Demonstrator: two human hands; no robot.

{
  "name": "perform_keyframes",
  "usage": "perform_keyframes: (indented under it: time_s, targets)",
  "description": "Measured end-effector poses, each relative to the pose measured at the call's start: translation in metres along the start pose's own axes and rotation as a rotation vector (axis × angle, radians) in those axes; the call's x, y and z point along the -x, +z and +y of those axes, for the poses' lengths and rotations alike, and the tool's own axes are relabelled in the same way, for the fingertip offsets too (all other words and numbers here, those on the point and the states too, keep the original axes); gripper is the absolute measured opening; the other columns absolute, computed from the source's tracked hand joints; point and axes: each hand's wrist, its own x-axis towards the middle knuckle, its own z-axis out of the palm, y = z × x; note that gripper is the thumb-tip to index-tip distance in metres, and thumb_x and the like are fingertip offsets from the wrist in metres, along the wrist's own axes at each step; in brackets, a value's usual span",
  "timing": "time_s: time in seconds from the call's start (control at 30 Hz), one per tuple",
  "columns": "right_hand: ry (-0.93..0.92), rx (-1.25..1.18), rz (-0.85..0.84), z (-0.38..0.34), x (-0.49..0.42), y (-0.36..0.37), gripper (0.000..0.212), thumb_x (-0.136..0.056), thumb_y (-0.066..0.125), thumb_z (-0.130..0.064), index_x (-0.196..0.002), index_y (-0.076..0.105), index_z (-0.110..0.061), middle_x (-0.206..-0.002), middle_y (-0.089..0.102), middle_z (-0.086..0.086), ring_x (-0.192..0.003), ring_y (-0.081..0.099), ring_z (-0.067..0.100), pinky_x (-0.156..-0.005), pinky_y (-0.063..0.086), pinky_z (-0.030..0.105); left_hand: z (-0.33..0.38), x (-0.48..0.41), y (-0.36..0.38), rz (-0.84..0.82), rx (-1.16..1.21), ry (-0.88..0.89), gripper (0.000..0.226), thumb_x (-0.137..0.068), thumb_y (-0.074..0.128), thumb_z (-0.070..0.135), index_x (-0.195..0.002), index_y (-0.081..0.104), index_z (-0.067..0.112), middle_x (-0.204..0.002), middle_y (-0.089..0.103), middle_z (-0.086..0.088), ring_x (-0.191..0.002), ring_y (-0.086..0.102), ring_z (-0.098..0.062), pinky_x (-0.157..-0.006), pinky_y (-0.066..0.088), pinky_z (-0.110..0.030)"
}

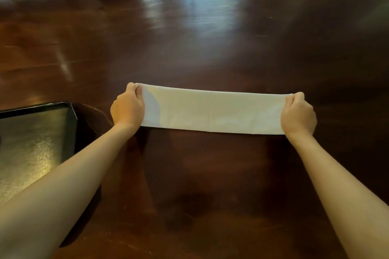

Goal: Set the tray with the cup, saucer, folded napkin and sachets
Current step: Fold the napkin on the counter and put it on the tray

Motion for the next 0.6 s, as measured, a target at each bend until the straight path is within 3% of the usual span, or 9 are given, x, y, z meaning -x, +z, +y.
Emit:
perform_keyframes:
  time_s: [0.17,0.47,0.6]
  targets:
    - [-0.098,0.212,0.091,0.003,0.004,0.016,0.033,-0.102,0.025,-0.021,-0.101,0.046,0.004,-0.091,0.063,0.026,-0.078,0.061,0.046,-0.057,0.032,0.036,-0.001,-0.001,0.012,0.052,-0.216,0.089,0.035,-0.101,0.026,0.029,-0.105,0.049,0.003,-0.089,0.066,-0.023,-0.078,0.060,-0.046,-0.059,0.033,-0.038]
    - [-0.160,0.293,0.205,0.008,0.007,0.030,0.028,-0.100,0.034,-0.019,-0.091,0.048,0.003,-0.071,0.059,0.023,-0.054,0.061,0.042,-0.047,0.026,0.027,-0.001,-0.003,0.015,0.067,-0.224,0.063,0.031,-0.100,0.032,0.030,-0.100,0.046,0.002,-0.087,0.064,-0.023,-0.073,0.059,-0.046,-0.056,0.032,-0.037]
    - [-0.170,0.320,0.181,0.004,0.006,0.029,0.020,-0.097,0.038,-0.016,-0.097,0.047,0.003,-0.086,0.057,0.026,-0.071,0.060,0.042,-0.052,0.035,0.036,-0.003,-0.002,0.009,0.043,-0.248,-0.011,0.035,-0.099,0.035,0.034,-0.105,0.046,0.001,-0.099,0.059,-0.022,-0.080,0.059,-0.046,-0.059,0.036,-0.040]
